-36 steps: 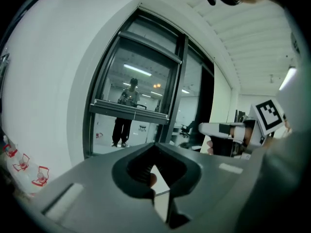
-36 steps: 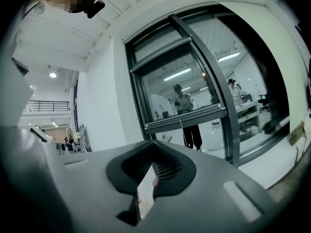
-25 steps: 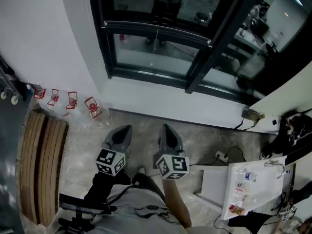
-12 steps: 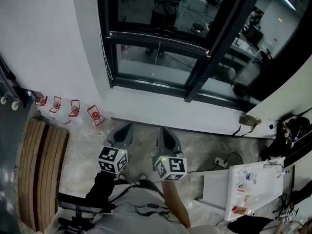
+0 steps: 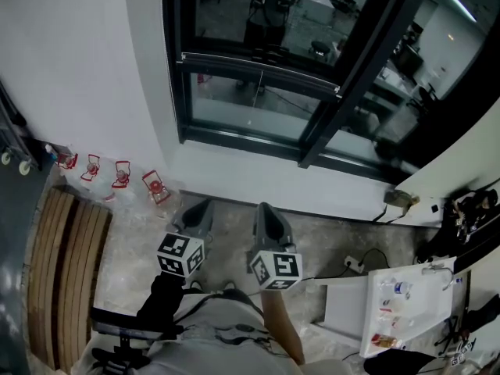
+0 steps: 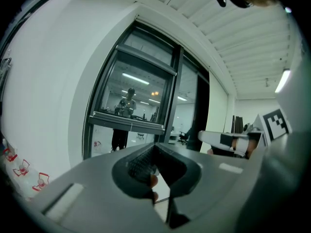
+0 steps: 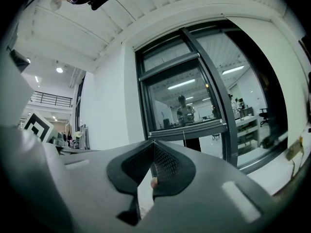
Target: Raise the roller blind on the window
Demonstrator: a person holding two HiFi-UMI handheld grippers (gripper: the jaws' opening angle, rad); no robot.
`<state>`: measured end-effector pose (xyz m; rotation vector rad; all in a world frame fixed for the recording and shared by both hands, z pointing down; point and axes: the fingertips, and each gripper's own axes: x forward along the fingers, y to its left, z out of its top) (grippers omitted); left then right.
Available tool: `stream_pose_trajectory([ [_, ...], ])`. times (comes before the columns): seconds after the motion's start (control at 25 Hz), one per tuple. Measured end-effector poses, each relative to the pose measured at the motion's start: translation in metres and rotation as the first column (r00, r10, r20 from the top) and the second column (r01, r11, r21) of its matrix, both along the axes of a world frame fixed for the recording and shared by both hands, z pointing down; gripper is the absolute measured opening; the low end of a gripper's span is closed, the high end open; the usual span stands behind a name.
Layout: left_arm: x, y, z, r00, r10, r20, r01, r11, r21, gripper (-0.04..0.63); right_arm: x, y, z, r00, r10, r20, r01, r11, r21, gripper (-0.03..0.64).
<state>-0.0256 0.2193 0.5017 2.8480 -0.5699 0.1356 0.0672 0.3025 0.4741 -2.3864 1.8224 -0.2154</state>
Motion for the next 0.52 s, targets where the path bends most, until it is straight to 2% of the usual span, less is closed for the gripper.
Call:
stream_pose_trajectory([
  [0.52, 0.0048, -0.0035, 0.0020, 1.000, 0.022, 0.008, -0.022, 1.000, 0.021, -0.002, 0.0003, -0.0069, 0.0000, 1.000, -0.007, -0.007, 0.008, 1.000, 0.020, -0.002],
])
